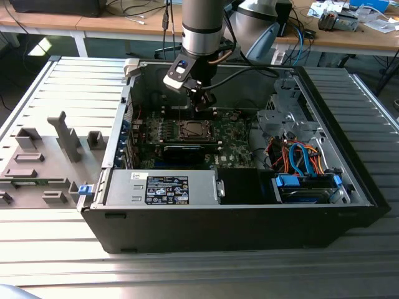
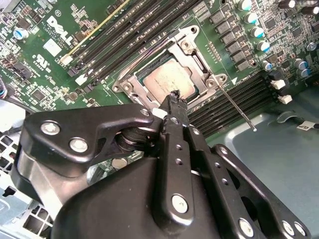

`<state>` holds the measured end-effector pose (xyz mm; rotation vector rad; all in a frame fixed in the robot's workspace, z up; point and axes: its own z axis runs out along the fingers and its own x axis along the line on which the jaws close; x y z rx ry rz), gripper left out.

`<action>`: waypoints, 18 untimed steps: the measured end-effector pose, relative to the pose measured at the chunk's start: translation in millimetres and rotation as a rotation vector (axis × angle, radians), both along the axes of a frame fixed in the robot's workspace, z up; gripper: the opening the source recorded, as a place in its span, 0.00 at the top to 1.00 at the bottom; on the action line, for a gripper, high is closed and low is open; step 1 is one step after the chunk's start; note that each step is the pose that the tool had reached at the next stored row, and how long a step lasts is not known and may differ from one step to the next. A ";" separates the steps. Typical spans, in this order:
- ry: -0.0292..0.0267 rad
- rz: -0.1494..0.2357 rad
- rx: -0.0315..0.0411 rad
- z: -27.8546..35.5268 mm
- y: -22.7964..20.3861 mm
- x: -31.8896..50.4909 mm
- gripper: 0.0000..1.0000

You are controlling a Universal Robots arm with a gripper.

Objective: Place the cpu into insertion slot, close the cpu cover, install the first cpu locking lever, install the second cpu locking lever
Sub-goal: 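Install the first cpu locking lever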

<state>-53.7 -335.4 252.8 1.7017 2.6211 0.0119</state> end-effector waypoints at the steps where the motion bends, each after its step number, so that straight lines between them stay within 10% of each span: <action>1: 0.0000 0.004 0.0000 0.0 0.0 0.0 0.89; 18: 0.0000 0.039 0.0000 0.0 0.0 0.0 0.89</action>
